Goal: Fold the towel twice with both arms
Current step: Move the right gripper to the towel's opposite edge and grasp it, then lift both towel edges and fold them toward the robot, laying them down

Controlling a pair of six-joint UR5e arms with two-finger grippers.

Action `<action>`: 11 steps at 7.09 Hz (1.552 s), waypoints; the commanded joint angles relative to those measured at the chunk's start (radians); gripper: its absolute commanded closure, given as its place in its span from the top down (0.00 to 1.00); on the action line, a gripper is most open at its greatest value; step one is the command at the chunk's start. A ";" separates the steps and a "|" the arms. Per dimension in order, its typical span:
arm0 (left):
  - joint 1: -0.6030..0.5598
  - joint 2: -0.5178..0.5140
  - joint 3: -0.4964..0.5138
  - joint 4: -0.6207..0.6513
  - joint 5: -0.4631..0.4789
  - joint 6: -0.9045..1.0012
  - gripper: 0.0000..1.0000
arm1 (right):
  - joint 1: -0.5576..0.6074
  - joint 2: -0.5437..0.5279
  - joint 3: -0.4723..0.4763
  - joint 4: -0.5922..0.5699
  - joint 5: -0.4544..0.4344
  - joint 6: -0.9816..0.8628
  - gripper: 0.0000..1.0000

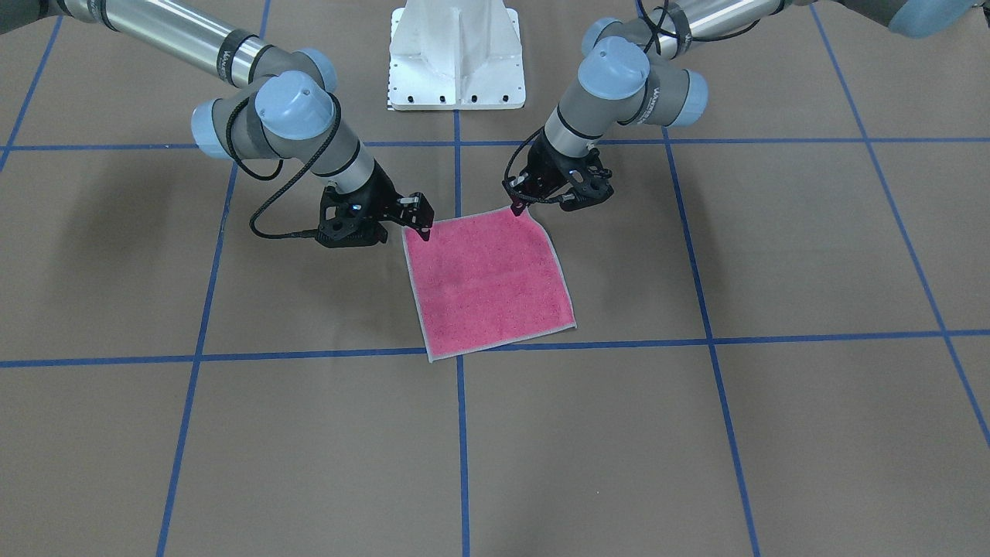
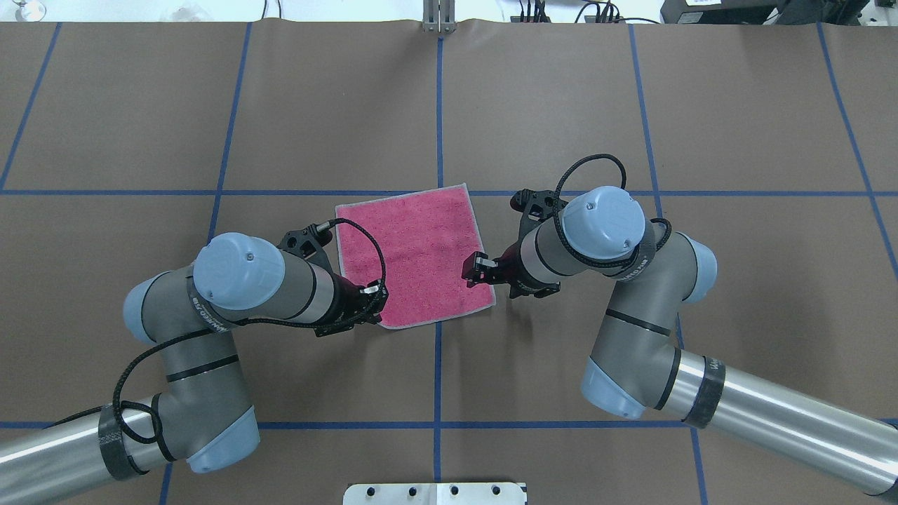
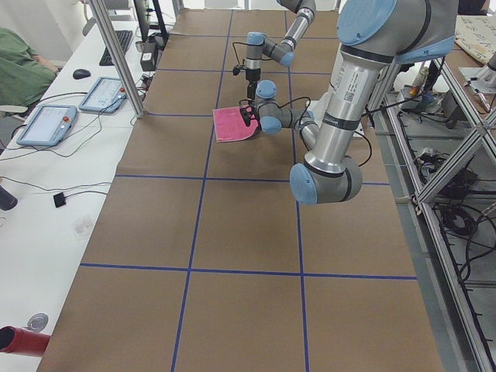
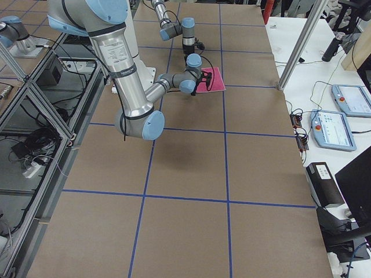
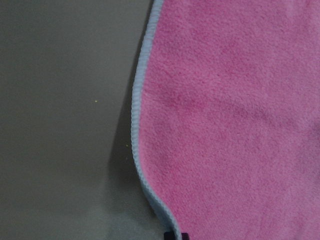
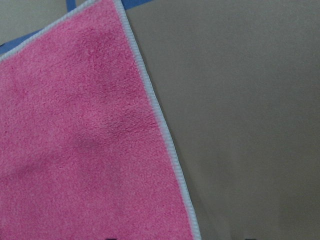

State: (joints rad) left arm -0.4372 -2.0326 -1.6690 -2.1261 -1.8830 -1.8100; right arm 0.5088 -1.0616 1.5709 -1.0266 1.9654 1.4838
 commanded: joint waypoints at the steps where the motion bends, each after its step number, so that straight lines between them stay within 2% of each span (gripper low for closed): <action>1: 0.000 0.000 0.000 0.000 -0.001 0.000 0.00 | -0.001 0.002 -0.008 0.000 0.001 0.025 0.49; 3: 0.000 0.000 0.000 0.000 -0.001 0.000 0.00 | -0.003 0.002 -0.008 0.000 0.004 0.055 0.05; 4: 0.000 0.000 0.000 0.000 -0.001 0.000 0.00 | -0.003 0.002 -0.006 0.000 0.006 0.055 0.00; 8: -0.006 0.003 -0.027 0.001 -0.007 0.003 0.00 | -0.001 0.002 0.026 0.029 0.012 0.073 0.00; 11: -0.064 0.011 -0.064 0.011 -0.089 0.006 0.00 | 0.010 0.002 0.032 0.080 0.009 0.092 0.00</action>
State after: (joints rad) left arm -0.4714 -2.0245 -1.7242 -2.1189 -1.9416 -1.8064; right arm 0.5110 -1.0600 1.6006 -0.9760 1.9766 1.5715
